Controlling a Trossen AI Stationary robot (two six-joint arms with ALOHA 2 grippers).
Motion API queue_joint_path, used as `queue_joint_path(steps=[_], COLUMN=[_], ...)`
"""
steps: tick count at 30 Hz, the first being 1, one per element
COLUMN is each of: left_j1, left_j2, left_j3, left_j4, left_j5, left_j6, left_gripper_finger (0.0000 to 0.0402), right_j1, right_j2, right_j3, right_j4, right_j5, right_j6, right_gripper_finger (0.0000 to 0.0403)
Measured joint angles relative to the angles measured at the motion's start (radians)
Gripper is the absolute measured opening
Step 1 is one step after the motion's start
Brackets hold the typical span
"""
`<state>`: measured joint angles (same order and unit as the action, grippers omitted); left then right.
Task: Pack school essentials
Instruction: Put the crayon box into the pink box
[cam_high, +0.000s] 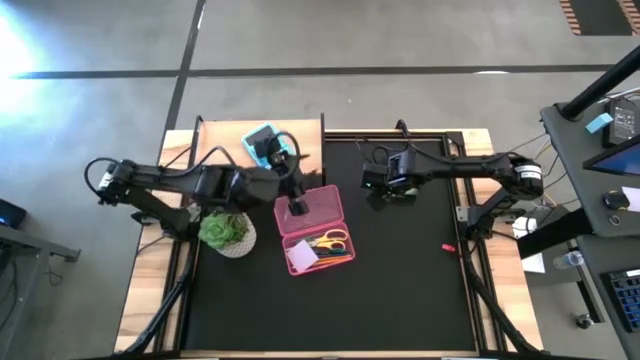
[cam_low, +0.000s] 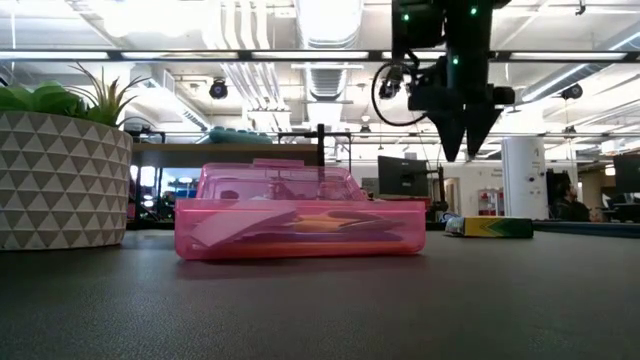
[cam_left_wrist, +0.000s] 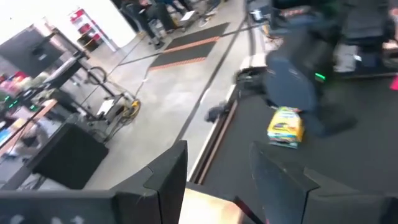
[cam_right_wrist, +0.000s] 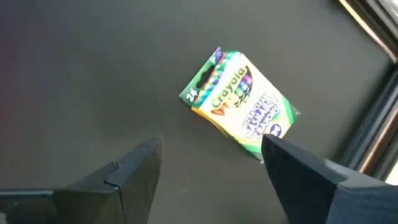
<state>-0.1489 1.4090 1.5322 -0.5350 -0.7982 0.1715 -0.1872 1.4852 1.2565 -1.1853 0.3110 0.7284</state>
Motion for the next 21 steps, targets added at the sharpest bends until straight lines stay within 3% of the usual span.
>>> queue_joint_path(steps=[7, 15, 21], left_j1=[0.080, 0.113, 0.133], left_j2=[0.000, 0.000, 0.000], left_j3=[0.000, 0.000, 0.000], left_j4=[0.004, 0.004, 0.003], left_j5=[0.000, 0.001, 0.001], left_j6=[0.019, 0.019, 0.019], left_gripper_finger=[0.0157, 0.0157, 0.0157], right_j1=[-0.057, -0.098, -0.183], right_j2=[0.062, 0.117, 0.164], right_j3=[-0.018, -0.018, -0.019], right_j4=[-0.008, 0.010, 0.010], right_j5=[0.002, 0.107, -0.076], right_j6=[-0.170, -0.259, -0.391], right_gripper_finger=[0.0296, 0.0307, 0.0322])
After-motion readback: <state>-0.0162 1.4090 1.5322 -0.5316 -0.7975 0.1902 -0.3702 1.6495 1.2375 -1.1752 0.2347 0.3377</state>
